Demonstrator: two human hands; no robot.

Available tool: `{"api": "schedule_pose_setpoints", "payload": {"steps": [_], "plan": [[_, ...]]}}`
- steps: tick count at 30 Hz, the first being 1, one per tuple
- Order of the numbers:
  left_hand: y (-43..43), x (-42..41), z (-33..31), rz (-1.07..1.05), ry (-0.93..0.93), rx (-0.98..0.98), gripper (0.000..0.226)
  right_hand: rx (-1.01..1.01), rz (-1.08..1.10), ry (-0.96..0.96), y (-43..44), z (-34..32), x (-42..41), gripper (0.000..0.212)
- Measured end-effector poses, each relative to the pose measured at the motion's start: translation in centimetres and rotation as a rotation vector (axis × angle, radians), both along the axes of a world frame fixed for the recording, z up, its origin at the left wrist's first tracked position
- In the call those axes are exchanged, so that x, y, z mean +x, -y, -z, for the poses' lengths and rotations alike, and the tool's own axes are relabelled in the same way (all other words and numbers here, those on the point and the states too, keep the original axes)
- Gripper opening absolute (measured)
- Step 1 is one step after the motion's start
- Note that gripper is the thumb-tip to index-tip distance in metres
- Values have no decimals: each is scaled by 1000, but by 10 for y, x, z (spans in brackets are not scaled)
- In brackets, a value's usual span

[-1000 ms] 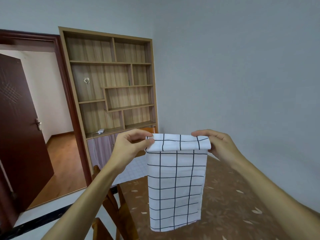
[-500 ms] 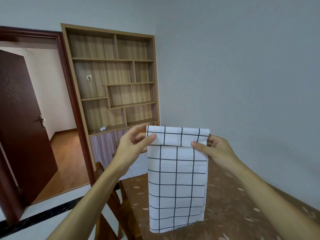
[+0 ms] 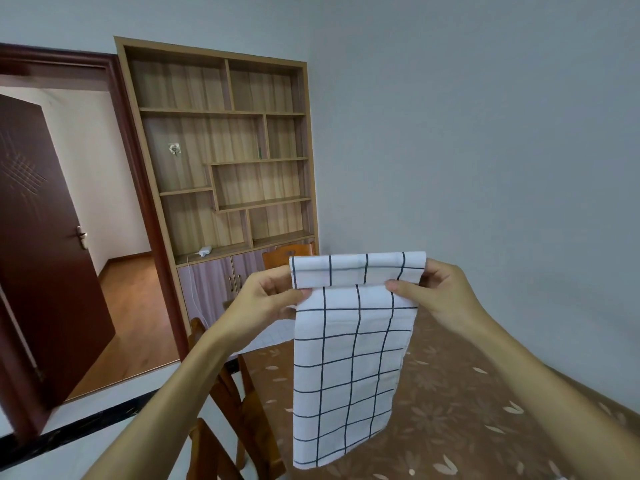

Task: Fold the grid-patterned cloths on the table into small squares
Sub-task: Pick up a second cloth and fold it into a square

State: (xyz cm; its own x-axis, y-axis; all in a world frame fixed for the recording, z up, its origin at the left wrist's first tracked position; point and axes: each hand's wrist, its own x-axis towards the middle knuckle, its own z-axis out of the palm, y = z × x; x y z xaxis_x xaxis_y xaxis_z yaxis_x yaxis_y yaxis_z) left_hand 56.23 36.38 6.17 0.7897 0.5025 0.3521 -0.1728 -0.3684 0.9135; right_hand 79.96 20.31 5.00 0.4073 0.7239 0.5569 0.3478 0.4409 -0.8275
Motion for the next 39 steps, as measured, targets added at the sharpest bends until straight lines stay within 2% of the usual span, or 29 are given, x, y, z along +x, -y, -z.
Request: {"api": "schedule_pose_setpoints", "payload": {"steps": [3,9,11,13,15,18,20,22,24,27,30,34,39], "plan": [[-4,0,1,-43,42,-27,24,-2,22,127,1,-1,1,41],[-6,5,-3,-67,84,-222,45,-39,45,166,2,-1,-1,48],[-5,6,-3,-73,108,-234,34,-48,71,200,1,1,0,48],[-7,5,0,-134,96,-105,16,-65,90,198,0,1,-2,48],[-8,4,1,-182,82,-3,21,-69,72,94,-3,0,-4,46],[-5,5,0,-204,162,-52,31,-90,-130,-253,-5,-2,-3,36],[-1,4,-3,-223,190,-51,37,-147,-181,-321,-6,-2,-3,49],[0,4,-5,-227,203,-41,43,-200,-128,-221,-7,0,-5,58],[1,4,-6,-231,215,-65,47,-202,-39,-95,-8,0,-11,45],[1,3,-6,-225,196,-78,37,-157,0,-142,-8,0,-17,28],[4,2,-4,-143,72,-63,26,-93,10,-183,-6,-2,-20,20],[1,-1,2,-134,17,1,26,-95,17,-136,-6,-4,-19,21],[-4,-3,1,-138,45,18,27,-227,-60,102,-3,-3,-16,23]]}}
